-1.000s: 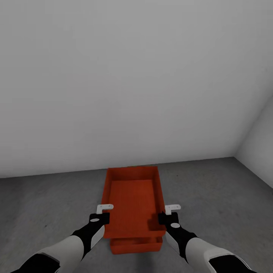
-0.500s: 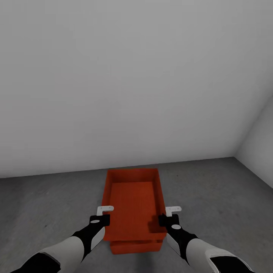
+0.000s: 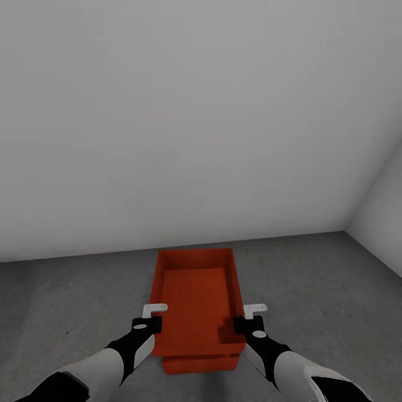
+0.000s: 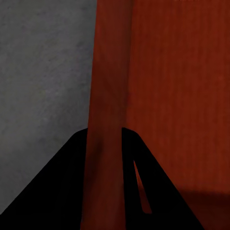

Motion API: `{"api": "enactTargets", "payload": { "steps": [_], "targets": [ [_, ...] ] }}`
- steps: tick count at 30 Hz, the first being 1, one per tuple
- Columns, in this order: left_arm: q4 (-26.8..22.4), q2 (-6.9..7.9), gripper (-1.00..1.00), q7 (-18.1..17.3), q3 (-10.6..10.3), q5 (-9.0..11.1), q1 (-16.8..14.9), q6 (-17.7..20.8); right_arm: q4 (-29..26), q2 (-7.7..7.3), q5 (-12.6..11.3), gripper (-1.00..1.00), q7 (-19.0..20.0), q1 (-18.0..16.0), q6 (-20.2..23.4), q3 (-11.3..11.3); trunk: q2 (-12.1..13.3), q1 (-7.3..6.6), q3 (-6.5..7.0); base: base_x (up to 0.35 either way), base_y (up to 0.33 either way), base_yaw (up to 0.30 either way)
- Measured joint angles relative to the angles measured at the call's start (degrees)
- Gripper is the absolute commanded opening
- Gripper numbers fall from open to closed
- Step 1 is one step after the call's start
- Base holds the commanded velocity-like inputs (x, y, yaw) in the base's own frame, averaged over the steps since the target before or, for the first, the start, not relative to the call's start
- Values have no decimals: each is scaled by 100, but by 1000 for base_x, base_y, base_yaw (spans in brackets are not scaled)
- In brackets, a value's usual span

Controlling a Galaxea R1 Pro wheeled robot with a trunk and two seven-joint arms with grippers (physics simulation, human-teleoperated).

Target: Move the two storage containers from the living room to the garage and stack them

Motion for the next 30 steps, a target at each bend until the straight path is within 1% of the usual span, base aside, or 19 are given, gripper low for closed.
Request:
{"api": "enactTargets", "payload": {
  "steps": [1, 2, 3, 6, 14, 18, 23, 30],
  "targets": [
    [2, 0, -100, 1, -10, 11, 0, 0, 0, 1, 48, -100, 2, 0, 2, -48, 0, 0, 0, 0, 0, 0],
    [-117, -5, -100, -42, 635, -716, 1, 137, -18, -13, -1339, -100, -3, 0, -9, 1213, 0, 0, 0, 0, 0, 0],
    [-126, -10, -100, -38, 681, -751, 2, 106, -58, -20, -1475, -100, -7, 0, -9, 1370, 0, 0, -1, 0, 0, 0],
    [-128, -22, -100, -30, 706, -750, 1, 33, -120, -37, -1475, -100, -1, 2, -15, 1418, 0, 0, -1, 0, 0, 0],
    [-135, -24, -100, -13, 685, -731, 1, 62, -124, -38, -1470, -100, -2, 2, 9, 1417, 0, 0, -1, 0, 0, 0],
    [-137, -14, -100, -10, 639, -719, 2, 141, -48, -24, -1472, -100, -4, 1, 0, 1366, 0, 0, -1, 0, 0, 0],
    [-138, -12, -100, -7, 625, -709, 2, 125, -46, -23, -1480, -100, -7, 0, -20, 1374, 0, 0, -1, 0, 0, 0],
    [-138, -3, -100, -5, 607, -702, 3, 225, 11, -8, -1487, -100, -15, -3, 26, 1350, 0, 0, 0, 0, 0, 39]
  ]
}}
